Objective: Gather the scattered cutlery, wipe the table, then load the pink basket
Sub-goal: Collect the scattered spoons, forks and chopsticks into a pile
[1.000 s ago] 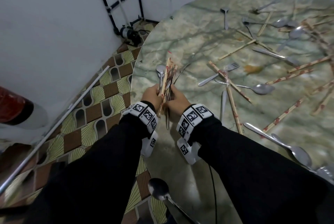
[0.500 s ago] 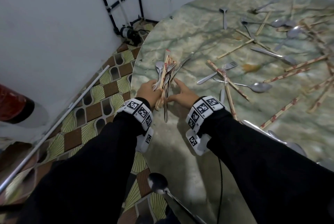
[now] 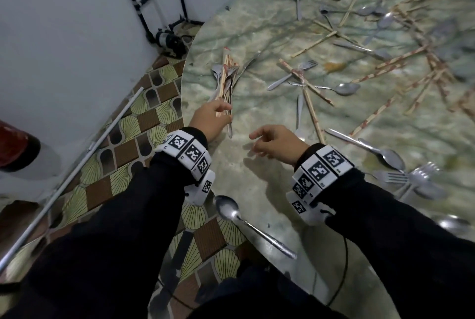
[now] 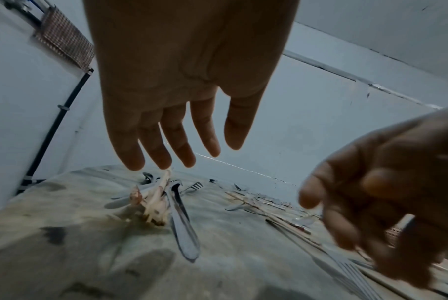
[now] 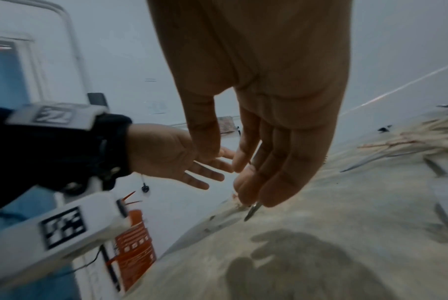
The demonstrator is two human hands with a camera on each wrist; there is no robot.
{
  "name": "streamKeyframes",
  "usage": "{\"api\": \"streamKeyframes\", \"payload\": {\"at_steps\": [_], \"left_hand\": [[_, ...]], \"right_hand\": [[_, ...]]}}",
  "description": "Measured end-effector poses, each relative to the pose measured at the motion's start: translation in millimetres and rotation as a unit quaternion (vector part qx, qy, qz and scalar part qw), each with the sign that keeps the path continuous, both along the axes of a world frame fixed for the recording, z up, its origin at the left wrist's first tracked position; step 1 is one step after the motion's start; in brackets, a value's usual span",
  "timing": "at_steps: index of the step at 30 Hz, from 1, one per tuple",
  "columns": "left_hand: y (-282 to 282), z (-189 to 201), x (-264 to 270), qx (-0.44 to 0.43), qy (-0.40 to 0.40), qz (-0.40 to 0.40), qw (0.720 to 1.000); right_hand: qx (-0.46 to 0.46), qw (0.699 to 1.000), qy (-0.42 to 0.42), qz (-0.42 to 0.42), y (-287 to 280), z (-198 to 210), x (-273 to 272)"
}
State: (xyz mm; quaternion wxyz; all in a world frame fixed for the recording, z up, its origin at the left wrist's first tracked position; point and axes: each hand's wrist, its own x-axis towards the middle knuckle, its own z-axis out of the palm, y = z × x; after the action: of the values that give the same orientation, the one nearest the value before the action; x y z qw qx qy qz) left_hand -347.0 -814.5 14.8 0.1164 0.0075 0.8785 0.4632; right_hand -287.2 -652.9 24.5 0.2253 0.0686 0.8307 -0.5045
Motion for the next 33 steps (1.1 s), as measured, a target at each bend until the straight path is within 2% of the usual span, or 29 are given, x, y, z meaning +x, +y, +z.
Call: {"api": "streamKeyframes", "payload": {"at_steps": [4,9,12,17,22,25,29,33], "left_hand": [[-0.8,2.8,25.4,0.001,-0.006,-0.006,1.000],[4.4,1.8,63.9,0.018,-0.018,-0.026,0.999],[6.6,0.3,86.1,0.021,-0.018,-0.032,0.999],[13.7,2.1,123.0,0.040,-0.027,-0.035,0.998],[27.1,6.9,154.0,0.015,-0.033,-0.072,0.997],[36.3,11.3,164.5,0.017,0.001,-0.070,0.997],[57.1,13.5,171.6,0.038,0.069,-0.069,0.995],[91.0,4.5,174.8,0.028,0.072,-0.113,0.991]], "right_hand": [[0.158,0.979,0.033,0.121,-12.0,-3.3,57.5],[0.259,0.937,0.049,0.230,-37.3,-25.7,125.3],[0.299,0.923,0.093,0.222,-41.4,-36.5,143.4],[0.337,0.912,0.103,0.210,-40.9,-36.8,154.1],[0.315,0.936,0.084,0.132,-34.4,-34.0,164.9],[0.298,0.950,0.053,0.070,-16.3,-31.4,175.5],[0.241,0.965,0.038,-0.092,25.1,-24.8,198.9],[0.171,0.953,0.025,-0.250,71.2,-25.5,225.6]]}}
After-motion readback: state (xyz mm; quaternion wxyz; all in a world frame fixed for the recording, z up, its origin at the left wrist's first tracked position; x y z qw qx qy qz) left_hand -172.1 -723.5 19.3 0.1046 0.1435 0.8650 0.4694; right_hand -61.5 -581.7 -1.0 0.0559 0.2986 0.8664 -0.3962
